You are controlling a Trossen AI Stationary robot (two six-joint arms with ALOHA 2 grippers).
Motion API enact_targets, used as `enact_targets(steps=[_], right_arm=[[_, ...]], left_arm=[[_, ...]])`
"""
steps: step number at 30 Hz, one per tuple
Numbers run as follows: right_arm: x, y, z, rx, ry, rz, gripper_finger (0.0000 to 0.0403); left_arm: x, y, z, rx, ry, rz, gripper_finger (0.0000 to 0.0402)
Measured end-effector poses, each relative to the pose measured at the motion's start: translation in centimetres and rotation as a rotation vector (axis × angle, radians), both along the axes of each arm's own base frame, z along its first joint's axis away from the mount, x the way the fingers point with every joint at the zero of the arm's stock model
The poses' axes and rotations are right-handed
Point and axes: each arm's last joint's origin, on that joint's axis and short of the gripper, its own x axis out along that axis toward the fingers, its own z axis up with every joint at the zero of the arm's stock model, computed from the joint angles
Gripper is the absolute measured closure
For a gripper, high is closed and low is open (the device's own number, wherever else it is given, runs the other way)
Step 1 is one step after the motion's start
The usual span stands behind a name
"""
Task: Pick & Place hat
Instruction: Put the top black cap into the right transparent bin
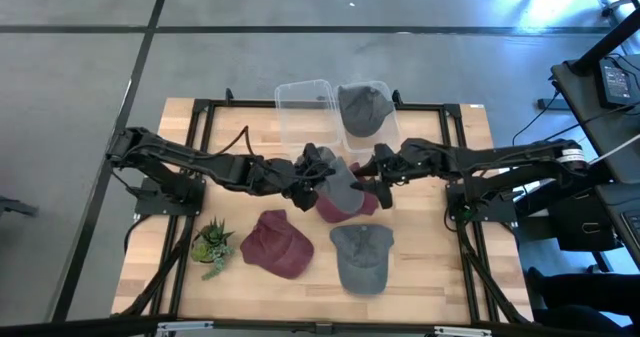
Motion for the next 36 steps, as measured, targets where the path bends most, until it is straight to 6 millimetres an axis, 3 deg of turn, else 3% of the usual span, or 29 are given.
enact_targets(steps=[9, 15, 23, 30, 36], right_arm=[[0.1, 0.1, 0.5, -0.065, -0.024, 0.051, 0.0385], [-0.1, 0.1, 1.1, -0.065, -0.040, 0.067, 0.0384], [-1.3, 0.2, 2.0, -0.088, -0.044, 0.079, 0.0386], [-4.0, 0.3, 3.8, -0.138, -0.095, 0.094, 0.0386], [-7.2, 0.9, 5.9, -0.187, -0.236, 0.267, 0.0386]], left_arm=[[0.0, 0.0, 0.0, -0.076, -0.023, 0.009, 0.0377], [0.0, 0.0, 0.1, -0.100, -0.039, 0.025, 0.0365], [-1.1, 0.1, 1.2, -0.261, -0.093, 0.036, 0.0323], [-4.4, 1.6, 4.1, -0.536, -0.193, 0.014, 0.0279], [-7.1, 3.7, 2.3, -0.847, -0.198, -0.180, 0.0257]])
